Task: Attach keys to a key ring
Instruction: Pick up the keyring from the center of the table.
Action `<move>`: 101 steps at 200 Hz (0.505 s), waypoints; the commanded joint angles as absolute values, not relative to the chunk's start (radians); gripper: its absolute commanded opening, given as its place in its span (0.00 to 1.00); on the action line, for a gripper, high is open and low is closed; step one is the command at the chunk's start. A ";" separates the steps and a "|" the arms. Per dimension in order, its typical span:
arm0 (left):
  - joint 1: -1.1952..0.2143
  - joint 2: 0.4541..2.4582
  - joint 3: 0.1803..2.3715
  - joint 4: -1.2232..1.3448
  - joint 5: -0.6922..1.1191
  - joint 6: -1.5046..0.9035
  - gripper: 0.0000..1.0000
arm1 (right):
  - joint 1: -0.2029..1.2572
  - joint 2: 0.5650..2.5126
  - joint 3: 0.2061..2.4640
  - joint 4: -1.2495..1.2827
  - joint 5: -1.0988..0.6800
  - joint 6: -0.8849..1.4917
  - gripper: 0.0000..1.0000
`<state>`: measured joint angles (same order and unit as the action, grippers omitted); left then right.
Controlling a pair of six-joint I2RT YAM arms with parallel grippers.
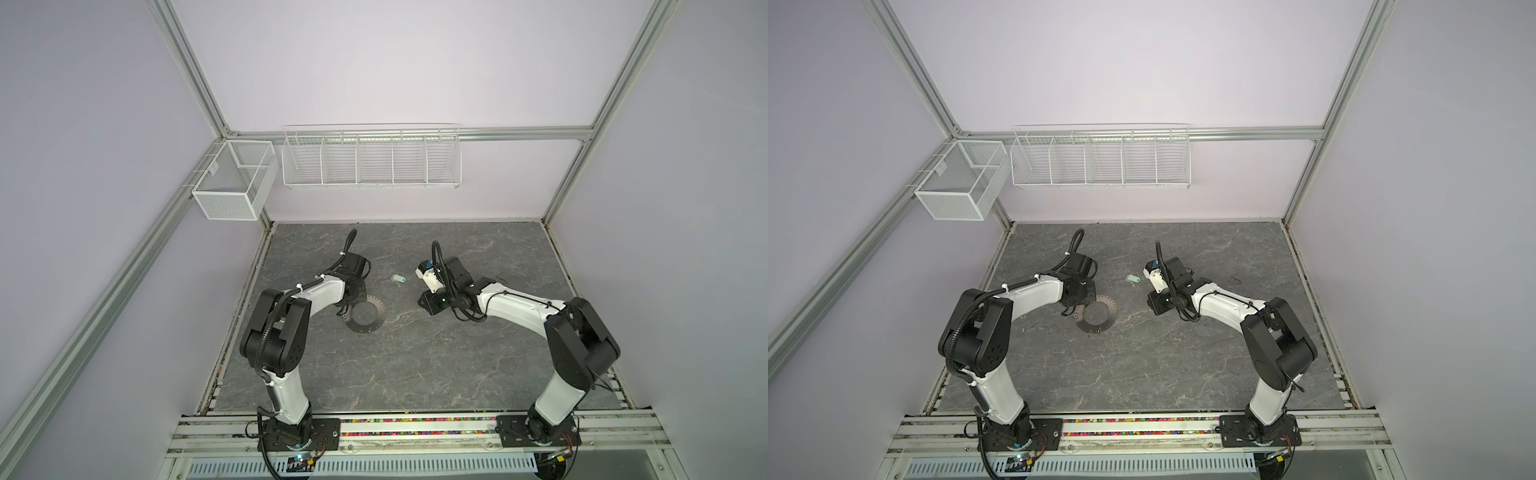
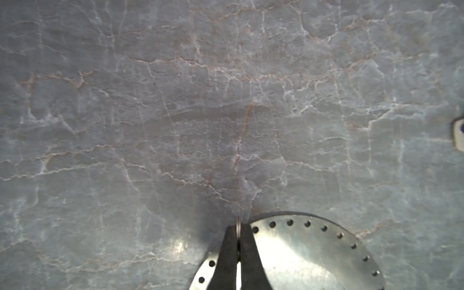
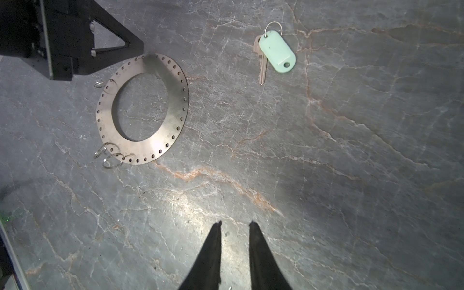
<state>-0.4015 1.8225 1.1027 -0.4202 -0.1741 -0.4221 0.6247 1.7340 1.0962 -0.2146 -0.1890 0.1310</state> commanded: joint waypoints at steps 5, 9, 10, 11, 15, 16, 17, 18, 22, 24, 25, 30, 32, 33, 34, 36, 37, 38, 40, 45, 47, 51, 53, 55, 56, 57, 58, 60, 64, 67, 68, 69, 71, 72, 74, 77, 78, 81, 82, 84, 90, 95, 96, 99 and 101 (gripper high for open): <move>-0.407 1.840 1.127 -0.443 -0.167 -0.424 0.01 | 0.633 1.746 1.114 -0.236 -0.210 0.133 0.23; -0.406 1.839 1.127 -0.445 -0.165 -0.423 0.00 | 0.632 1.744 1.114 -0.238 -0.210 0.132 0.23; -0.406 1.838 1.127 -0.446 -0.164 -0.422 0.00 | 0.632 1.744 1.114 -0.238 -0.210 0.131 0.23; -0.406 1.839 1.128 -0.446 -0.164 -0.422 0.00 | 0.632 1.744 1.114 -0.238 -0.210 0.131 0.23; -0.407 1.835 1.129 -0.448 -0.161 -0.420 0.00 | 0.633 1.743 1.114 -0.239 -0.209 0.128 0.23; -0.408 1.833 1.130 -0.448 -0.159 -0.419 0.00 | 0.633 1.743 1.114 -0.239 -0.209 0.128 0.23; -0.407 1.832 1.130 -0.448 -0.158 -0.418 0.00 | 0.633 1.743 1.114 -0.240 -0.209 0.128 0.23; -0.407 1.831 1.130 -0.448 -0.156 -0.417 0.00 | 0.633 1.742 1.114 -0.241 -0.208 0.126 0.23; -0.407 1.826 1.131 -0.447 -0.150 -0.413 0.00 | 0.633 1.740 1.115 -0.243 -0.206 0.123 0.23; -0.407 1.822 1.131 -0.447 -0.145 -0.410 0.00 | 0.632 1.738 1.115 -0.245 -0.205 0.121 0.23; -0.407 1.820 1.130 -0.446 -0.143 -0.408 0.00 | 0.632 1.737 1.115 -0.245 -0.204 0.119 0.23; -0.408 1.809 1.129 -0.443 -0.134 -0.398 0.00 | 0.631 1.732 1.114 -0.247 -0.204 0.113 0.23; -0.410 1.804 1.129 -0.442 -0.129 -0.394 0.00 | 0.633 1.728 1.113 -0.247 -0.204 0.108 0.23; -0.410 1.803 1.130 -0.441 -0.127 -0.392 0.00 | 0.633 1.727 1.113 -0.247 -0.203 0.106 0.23; -0.410 1.801 1.129 -0.441 -0.124 -0.389 0.00 | 0.633 1.726 1.112 -0.247 -0.203 0.104 0.23; -0.410 1.795 1.130 -0.440 -0.120 -0.384 0.00 | 0.633 1.723 1.111 -0.247 -0.203 0.102 0.23; -0.411 1.792 1.130 -0.439 -0.118 -0.382 0.00 | 0.632 1.721 1.111 -0.247 -0.201 0.099 0.23; -0.411 1.790 1.130 -0.439 -0.116 -0.379 0.00 | 0.632 1.719 1.110 -0.247 -0.199 0.097 0.23; -0.411 1.785 1.132 -0.439 -0.111 -0.373 0.00 | 0.631 1.715 1.109 -0.247 -0.198 0.093 0.24; -0.413 1.774 1.135 -0.439 -0.094 -0.355 0.00 | 0.631 1.704 1.105 -0.247 -0.192 0.081 0.24; -0.414 1.770 1.136 -0.439 -0.084 -0.345 0.00 | 0.631 1.700 1.103 -0.247 -0.190 0.075 0.24; -0.414 1.765 1.141 -0.440 -0.057 -0.321 0.00 | 0.630 1.689 1.100 -0.244 -0.185 0.061 0.24; -0.415 1.761 1.145 -0.442 -0.041 -0.306 0.00 | 0.629 1.683 1.097 -0.242 -0.182 0.054 0.24; -0.414 1.759 1.150 -0.446 -0.028 -0.293 0.00 | 0.630 1.677 1.094 -0.239 -0.179 0.046 0.24; -0.414 1.758 1.152 -0.448 -0.022 -0.288 0.00 | 0.629 1.673 1.092 -0.238 -0.178 0.042 0.24; -0.414 1.757 1.155 -0.450 -0.017 -0.282 0.00 | 0.629 1.669 1.091 -0.236 -0.176 0.038 0.24; -0.415 1.756 1.157 -0.454 -0.013 -0.277 0.00 | 0.629 1.666 1.090 -0.235 -0.175 0.034 0.24; -0.416 1.754 1.163 -0.461 -0.007 -0.268 0.00 | 0.629 1.659 1.085 -0.231 -0.172 0.027 0.24; -0.419 1.751 1.174 -0.474 0.007 -0.250 0.00 | 0.627 1.645 1.077 -0.223 -0.166 0.010 0.24; -0.422 1.748 1.181 -0.483 0.019 -0.234 0.00 | 0.627 1.632 1.070 -0.215 -0.164 -0.003 0.24; -0.422 1.748 1.183 -0.486 0.024 -0.228 0.00 | 0.627 1.627 1.068 -0.212 -0.163 -0.005 0.24; -0.423 1.746 1.186 -0.488 0.029 -0.222 0.00 | 0.626 1.623 1.066 -0.210 -0.163 -0.010 0.24; -0.424 1.744 1.191 -0.493 0.039 -0.211 0.00 | 0.625 1.614 1.061 -0.204 -0.163 -0.020 0.24; -0.424 1.743 1.194 -0.497 0.046 -0.204 0.00 | 0.624 1.610 1.058 -0.201 -0.163 -0.024 0.24; -0.427 1.741 1.198 -0.504 0.057 -0.192 0.00 | 0.622 1.601 1.053 -0.194 -0.163 -0.035 0.24; -0.429 1.738 1.207 -0.515 0.071 -0.173 0.00 | 0.621 1.588 1.046 -0.184 -0.164 -0.049 0.23; -0.431 1.737 1.209 -0.517 0.075 -0.168 0.00 | 0.620 1.585 1.042 -0.180 -0.164 -0.054 0.23; -0.434 1.732 1.215 -0.527 0.085 -0.152 0.00 | 0.617 1.570 1.035 -0.169 -0.166 -0.070 0.24; -0.436 1.730 1.217 -0.530 0.087 -0.148 0.00 | 0.616 1.564 1.031 -0.166 -0.167 -0.075 0.23; -0.439 1.726 1.221 -0.534 0.092 -0.138 0.00 | 0.614 1.555 1.026 -0.158 -0.169 -0.085 0.23; -0.448 1.714 1.227 -0.546 0.104 -0.113 0.00 | 0.607 1.528 1.008 -0.138 -0.183 -0.121 0.21; -0.453 1.702 1.232 -0.551 0.134 -0.080 0.00 | 0.599 1.507 0.998 -0.125 -0.198 -0.152 0.20; -0.455 1.700 1.233 -0.552 0.140 -0.072 0.00 | 0.598 1.503 0.995 -0.122 -0.204 -0.158 0.19; -0.459 1.692 1.235 -0.554 0.156 -0.055 0.00 | 0.591 1.492 0.989 -0.117 -0.223 -0.180 0.18; -0.462 1.687 1.237 -0.556 0.166 -0.049 0.00 | 0.588 1.484 0.987 -0.117 -0.238 -0.194 0.18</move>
<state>-0.4297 1.7630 1.1824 -0.4904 0.0174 -0.2199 0.6182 1.5974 1.0359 -0.2047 -0.1761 -0.0135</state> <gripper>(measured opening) 0.049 0.206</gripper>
